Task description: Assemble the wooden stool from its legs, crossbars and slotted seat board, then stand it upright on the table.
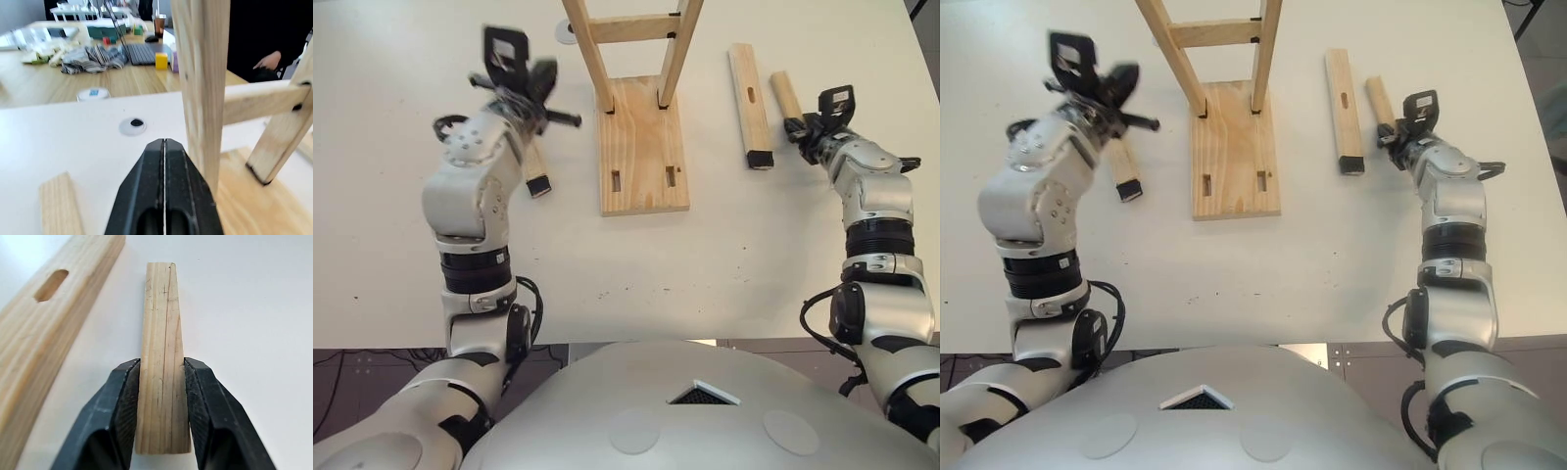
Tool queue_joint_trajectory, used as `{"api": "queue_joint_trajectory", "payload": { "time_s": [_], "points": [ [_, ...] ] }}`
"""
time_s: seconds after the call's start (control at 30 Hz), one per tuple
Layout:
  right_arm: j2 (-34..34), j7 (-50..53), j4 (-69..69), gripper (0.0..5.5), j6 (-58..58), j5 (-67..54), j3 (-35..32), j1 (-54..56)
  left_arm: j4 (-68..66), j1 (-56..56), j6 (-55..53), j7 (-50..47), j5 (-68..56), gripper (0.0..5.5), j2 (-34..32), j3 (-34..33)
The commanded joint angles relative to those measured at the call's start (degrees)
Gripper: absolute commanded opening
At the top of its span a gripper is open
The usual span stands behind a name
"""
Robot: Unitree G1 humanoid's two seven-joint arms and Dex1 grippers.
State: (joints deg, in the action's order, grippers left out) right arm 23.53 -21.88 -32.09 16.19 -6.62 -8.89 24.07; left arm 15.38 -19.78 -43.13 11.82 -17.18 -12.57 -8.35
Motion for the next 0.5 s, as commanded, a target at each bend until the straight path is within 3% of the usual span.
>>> {"api": "queue_joint_trajectory", "payload": {
  "time_s": [0.03, 0.27, 0.5],
  "points": [
    [-1.6, -2.0, 15.5, 1.29, -6.1, -5.5, -1.9, 4.6, 5.3, -4.6, 0.1, 5.2, -10.6, 0.0, 0.6, -4.8],
    [-5.5, -11.4, 44.5, 1.29, 21.7, -39.3, -0.1, 6.2, 10.3, -10.1, -3.7, 7.7, -34.1, 0.17, 2.1, -10.7],
    [-4.5, -10.0, 47.3, 1.29, 34.6, -61.1, -4.0, 10.3, 9.8, -11.4, -4.7, 7.3, -50.9, 1.16, 0.2, -12.0]
  ]
}}
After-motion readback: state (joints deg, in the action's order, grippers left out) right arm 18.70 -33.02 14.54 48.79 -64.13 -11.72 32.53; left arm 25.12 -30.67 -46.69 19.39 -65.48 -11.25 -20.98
